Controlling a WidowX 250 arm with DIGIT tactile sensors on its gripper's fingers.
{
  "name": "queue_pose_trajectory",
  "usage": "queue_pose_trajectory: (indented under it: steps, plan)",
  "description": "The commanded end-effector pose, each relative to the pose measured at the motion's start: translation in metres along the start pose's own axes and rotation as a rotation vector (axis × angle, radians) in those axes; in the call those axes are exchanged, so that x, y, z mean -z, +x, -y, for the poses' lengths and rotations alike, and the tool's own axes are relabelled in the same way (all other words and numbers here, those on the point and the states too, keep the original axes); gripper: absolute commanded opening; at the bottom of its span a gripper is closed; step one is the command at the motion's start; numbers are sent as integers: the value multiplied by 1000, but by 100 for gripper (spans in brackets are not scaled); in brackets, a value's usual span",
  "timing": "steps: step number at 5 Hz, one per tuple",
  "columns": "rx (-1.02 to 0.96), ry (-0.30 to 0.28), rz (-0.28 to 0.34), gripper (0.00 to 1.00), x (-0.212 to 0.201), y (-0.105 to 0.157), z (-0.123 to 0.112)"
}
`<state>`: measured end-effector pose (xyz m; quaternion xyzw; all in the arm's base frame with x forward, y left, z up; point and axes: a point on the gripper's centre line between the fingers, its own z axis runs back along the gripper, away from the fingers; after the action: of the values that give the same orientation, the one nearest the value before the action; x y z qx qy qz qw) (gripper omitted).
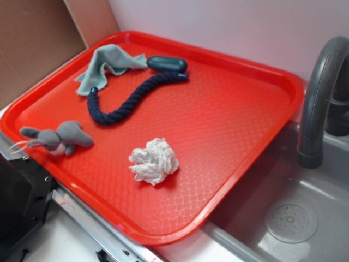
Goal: Grab the white paper.
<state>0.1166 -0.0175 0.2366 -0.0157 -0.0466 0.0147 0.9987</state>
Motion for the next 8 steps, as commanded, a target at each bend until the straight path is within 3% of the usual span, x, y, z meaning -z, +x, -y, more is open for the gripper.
queue_pose_trajectory:
  steps: [1, 3, 5, 6, 7, 8]
  plan:
    - [0, 0, 0, 100, 0, 0, 0]
    - [339, -72, 60, 100, 19, 29, 16]
    - [783, -140, 93, 100, 55, 55, 75]
    - [943, -124, 50, 100, 84, 53, 110]
    - [944, -114, -12, 100, 111, 47, 115]
    - [926, -66, -24, 100, 134, 43, 120]
